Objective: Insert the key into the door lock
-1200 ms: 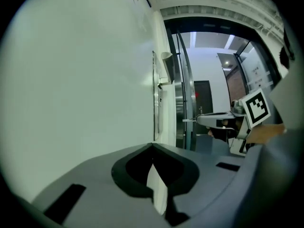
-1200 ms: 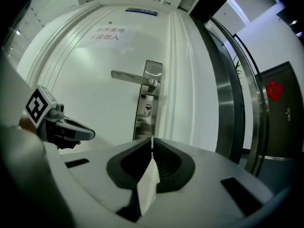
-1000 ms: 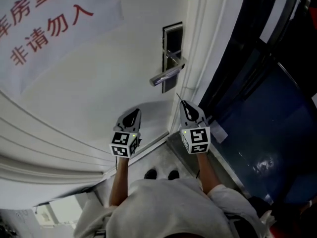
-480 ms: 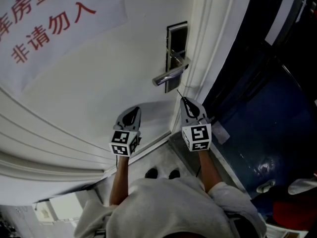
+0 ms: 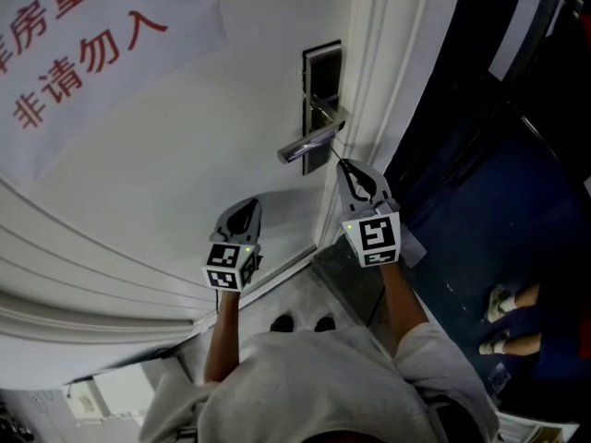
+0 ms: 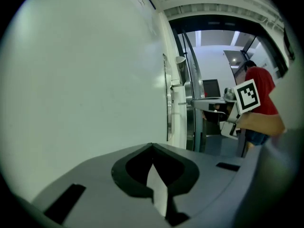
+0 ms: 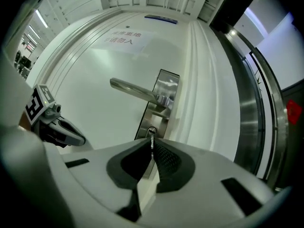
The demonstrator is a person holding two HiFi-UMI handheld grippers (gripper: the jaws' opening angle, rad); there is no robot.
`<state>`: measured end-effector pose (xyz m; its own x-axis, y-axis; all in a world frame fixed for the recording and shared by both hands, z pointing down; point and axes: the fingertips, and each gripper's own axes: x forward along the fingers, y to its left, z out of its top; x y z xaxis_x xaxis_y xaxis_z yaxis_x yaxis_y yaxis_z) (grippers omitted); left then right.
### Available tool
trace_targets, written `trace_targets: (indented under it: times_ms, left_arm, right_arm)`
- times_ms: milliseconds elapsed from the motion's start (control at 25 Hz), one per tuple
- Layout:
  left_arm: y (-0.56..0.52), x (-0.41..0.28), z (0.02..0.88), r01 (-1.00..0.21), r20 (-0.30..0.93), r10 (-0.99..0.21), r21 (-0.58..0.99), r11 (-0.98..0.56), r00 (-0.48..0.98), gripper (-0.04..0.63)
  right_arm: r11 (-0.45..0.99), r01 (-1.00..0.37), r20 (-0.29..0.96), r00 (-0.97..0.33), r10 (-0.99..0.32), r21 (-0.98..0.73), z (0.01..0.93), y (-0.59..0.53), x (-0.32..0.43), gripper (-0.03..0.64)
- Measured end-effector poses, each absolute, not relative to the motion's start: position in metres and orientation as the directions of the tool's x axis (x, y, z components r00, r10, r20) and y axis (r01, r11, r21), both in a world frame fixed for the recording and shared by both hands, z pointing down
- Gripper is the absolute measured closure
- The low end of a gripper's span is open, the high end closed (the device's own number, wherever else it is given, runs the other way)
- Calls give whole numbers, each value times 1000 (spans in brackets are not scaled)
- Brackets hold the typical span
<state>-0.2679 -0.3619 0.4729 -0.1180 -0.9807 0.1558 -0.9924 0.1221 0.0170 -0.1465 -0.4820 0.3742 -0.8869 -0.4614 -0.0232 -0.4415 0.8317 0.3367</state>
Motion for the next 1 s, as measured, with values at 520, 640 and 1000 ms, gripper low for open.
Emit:
trace_targets:
  times_ms: [520, 640, 1000]
  left_arm:
    - [-362, -270, 478, -992, 170, -978, 17, 127, -122, 578]
    - [-362, -269, 478, -992, 169, -978, 19, 124, -119, 578]
    - [-363, -268, 478, -992, 172, -978, 16, 123, -118, 578]
  right_arm:
    - [636, -307, 9, -896, -443, 707, 363, -485, -157, 586]
    - [530, -254, 16, -892, -452, 809, 368, -483, -159, 586]
    - [291, -136, 14, -888, -460, 947, 377, -477, -166, 586]
